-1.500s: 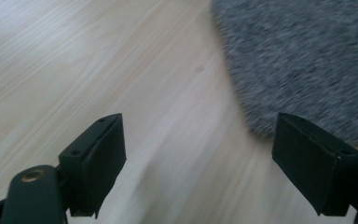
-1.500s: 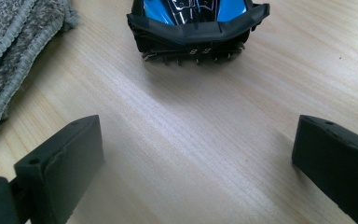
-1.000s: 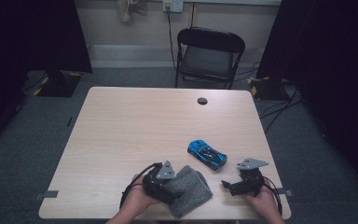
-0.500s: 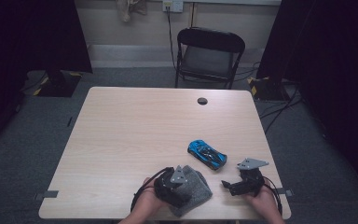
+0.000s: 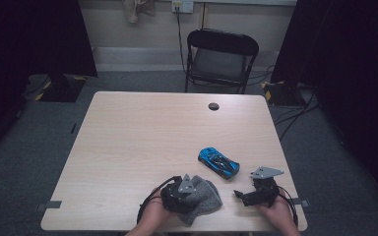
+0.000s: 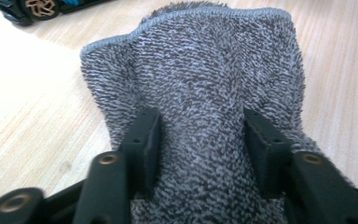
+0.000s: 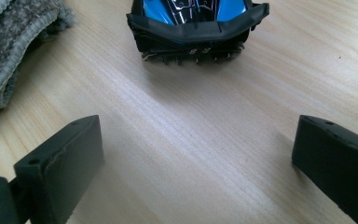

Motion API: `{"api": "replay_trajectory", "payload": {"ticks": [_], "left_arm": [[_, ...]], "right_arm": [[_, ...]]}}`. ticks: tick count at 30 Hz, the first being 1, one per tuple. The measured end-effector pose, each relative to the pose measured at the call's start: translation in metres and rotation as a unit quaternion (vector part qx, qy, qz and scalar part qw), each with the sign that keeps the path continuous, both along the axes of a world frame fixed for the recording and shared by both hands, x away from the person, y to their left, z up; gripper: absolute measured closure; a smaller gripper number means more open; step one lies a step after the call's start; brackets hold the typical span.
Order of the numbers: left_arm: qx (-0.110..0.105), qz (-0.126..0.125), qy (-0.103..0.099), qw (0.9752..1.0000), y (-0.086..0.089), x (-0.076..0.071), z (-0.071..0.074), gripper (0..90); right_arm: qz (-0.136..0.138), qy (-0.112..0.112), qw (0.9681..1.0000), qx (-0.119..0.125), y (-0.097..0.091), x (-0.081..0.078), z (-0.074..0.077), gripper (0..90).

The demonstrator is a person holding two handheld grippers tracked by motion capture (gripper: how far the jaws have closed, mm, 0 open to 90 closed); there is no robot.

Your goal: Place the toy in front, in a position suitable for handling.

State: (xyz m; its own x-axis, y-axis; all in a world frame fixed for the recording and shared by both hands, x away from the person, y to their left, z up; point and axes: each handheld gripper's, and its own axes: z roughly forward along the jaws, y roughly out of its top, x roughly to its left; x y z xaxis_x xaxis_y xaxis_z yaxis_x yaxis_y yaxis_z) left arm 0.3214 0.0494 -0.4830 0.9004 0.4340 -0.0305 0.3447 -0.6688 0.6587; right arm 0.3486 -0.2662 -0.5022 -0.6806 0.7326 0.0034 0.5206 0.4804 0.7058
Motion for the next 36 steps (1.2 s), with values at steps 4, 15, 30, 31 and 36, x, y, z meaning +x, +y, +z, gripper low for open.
{"api": "replay_trajectory", "payload": {"ticks": [4, 15, 30, 31, 36], "left_arm": [[-0.001, 0.001, -0.004, 1.0000, 0.002, -0.001, 0.001, 67.9], [-0.008, 0.044, 0.008, 0.9990, 0.040, 0.019, 0.016, 73.2], [0.005, 0.118, 0.009, 0.9929, 0.145, 0.036, 0.018, 72.5], [0.002, 0.124, 0.006, 0.9922, 0.149, 0.035, 0.017, 72.3], [-0.012, 0.138, 0.022, 0.9902, 0.158, 0.037, 0.013, 70.4]], "right_arm": [[0.000, 0.000, 1.0000, 0.000, 0.000, 0.000, 0.000, 1.5], [0.000, 0.001, 1.0000, 0.001, 0.000, 0.000, 0.000, 1.6], [0.000, 0.001, 1.0000, 0.001, 0.000, 0.000, 0.000, 1.6], [0.000, 0.000, 1.0000, 0.001, 0.000, 0.000, 0.000, 1.6], [-0.001, 0.000, 1.0000, 0.001, 0.000, 0.000, 0.000, 1.6]]}}
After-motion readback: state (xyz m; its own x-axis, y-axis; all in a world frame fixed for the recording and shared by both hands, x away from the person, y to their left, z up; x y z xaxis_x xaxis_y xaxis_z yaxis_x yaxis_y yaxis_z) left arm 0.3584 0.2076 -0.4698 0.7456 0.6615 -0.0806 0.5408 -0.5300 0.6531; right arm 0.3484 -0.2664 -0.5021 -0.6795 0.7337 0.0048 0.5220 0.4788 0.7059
